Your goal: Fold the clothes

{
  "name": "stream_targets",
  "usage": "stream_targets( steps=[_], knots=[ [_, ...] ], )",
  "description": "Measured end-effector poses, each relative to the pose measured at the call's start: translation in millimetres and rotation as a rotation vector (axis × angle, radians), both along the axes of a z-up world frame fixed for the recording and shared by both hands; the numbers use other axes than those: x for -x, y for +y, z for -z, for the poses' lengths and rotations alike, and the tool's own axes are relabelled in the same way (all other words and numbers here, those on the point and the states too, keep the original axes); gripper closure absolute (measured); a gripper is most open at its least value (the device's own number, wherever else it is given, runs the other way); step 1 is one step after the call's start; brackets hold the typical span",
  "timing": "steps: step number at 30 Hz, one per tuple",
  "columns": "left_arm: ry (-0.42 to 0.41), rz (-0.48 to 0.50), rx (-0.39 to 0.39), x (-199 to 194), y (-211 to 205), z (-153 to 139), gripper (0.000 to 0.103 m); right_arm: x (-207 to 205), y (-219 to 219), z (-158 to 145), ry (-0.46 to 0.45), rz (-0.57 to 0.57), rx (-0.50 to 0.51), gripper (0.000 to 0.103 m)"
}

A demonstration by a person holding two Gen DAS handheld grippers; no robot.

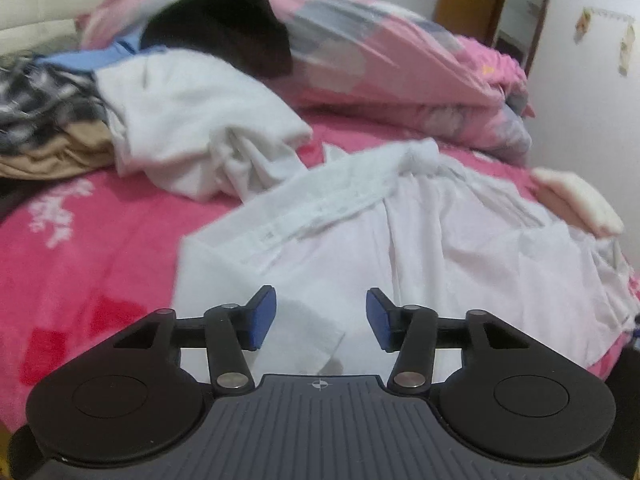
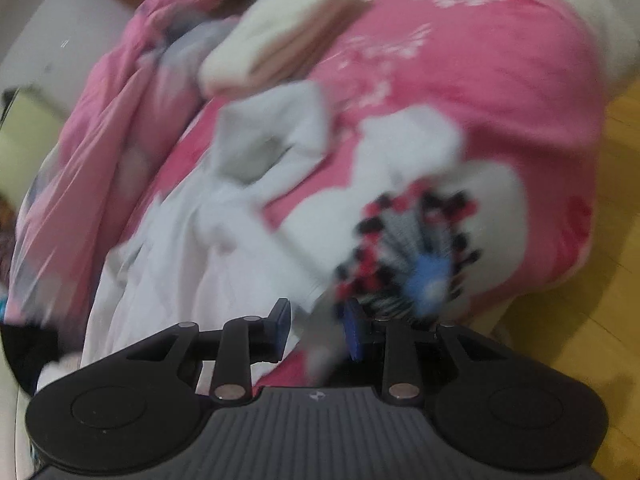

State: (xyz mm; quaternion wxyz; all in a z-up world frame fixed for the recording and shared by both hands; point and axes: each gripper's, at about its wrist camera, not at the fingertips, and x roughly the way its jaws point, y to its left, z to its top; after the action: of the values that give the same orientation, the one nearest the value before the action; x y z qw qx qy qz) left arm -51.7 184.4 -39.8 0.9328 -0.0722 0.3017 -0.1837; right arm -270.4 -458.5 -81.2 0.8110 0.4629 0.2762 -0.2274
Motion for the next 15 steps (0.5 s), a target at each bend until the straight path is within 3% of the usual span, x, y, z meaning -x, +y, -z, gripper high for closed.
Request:
stream_targets(
  steps=[5, 9, 12, 15],
  knots=[
    [-0.059, -0.026, 0.049, 8.2, 0.5, -16.5, 0.051, -2.3, -12.0, 2.1, -0.014, 0.035, 0.045, 0.071],
    [-0.099, 0.11, 0.048, 19.4, -28.2, -18.4, 0.049, -7.3, -10.2, 3.1, -0.013, 0.003, 0.062, 0.071],
    [-0.084, 0.222, 0.003, 26.6, -61.0, -9.7, 0.048, -7.6, -0.1, -3.8, -0.011, -0.038, 0.113, 0.075],
    [-0.037, 0.309, 0.009, 25.6, -87.2, 5.8, 0.048, -14.7, 6.8, -4.5, 0.009, -0.079, 0.15, 0.078]
  ],
)
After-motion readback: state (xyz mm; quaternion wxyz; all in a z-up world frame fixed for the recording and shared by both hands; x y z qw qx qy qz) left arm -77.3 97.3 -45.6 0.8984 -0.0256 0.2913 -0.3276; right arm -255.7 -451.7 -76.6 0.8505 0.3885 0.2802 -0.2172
